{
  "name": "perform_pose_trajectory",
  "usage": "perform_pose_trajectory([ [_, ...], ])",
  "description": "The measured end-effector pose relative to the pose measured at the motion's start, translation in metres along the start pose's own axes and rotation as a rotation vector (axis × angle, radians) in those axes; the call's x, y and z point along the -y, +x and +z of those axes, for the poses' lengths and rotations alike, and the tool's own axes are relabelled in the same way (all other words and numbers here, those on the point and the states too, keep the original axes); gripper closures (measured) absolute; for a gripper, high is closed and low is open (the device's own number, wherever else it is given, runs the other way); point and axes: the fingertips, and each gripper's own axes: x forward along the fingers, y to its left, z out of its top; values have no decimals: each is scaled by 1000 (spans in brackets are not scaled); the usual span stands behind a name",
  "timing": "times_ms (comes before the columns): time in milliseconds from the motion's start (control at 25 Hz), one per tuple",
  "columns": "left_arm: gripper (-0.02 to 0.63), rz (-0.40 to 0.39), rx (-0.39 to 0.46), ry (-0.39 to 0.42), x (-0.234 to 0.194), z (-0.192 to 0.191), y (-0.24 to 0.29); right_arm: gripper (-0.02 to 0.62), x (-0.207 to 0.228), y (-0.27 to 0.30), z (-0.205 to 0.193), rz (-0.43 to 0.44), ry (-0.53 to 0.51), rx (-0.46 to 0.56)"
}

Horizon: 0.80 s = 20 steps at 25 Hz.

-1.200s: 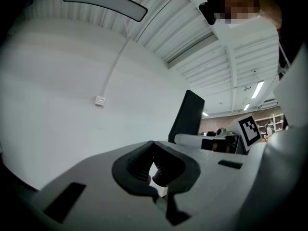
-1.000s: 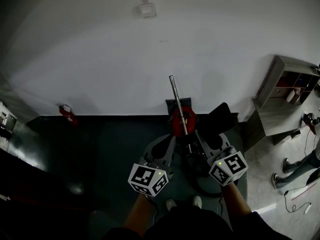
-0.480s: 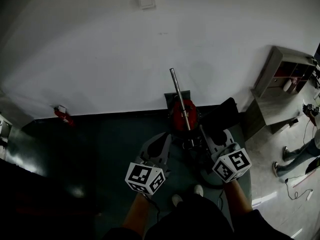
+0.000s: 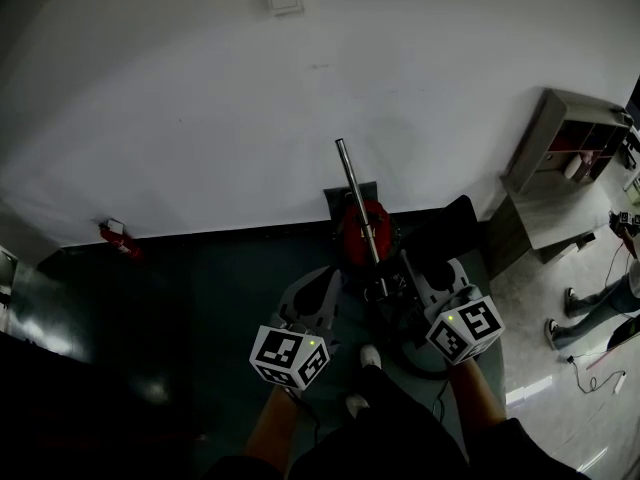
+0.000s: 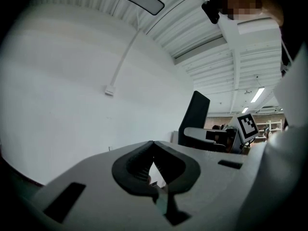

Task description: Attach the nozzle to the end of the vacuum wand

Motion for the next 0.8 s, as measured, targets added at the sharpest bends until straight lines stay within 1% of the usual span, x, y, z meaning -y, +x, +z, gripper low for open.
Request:
perform_pose_trajectory([
  [400,603,-4,-36,-19,-39,-7,61,502,46,61,-12,-2,20,-27],
  [800,603,13,-67,-23,-72,-7,132,502,98,115,-16,22,44,-49],
])
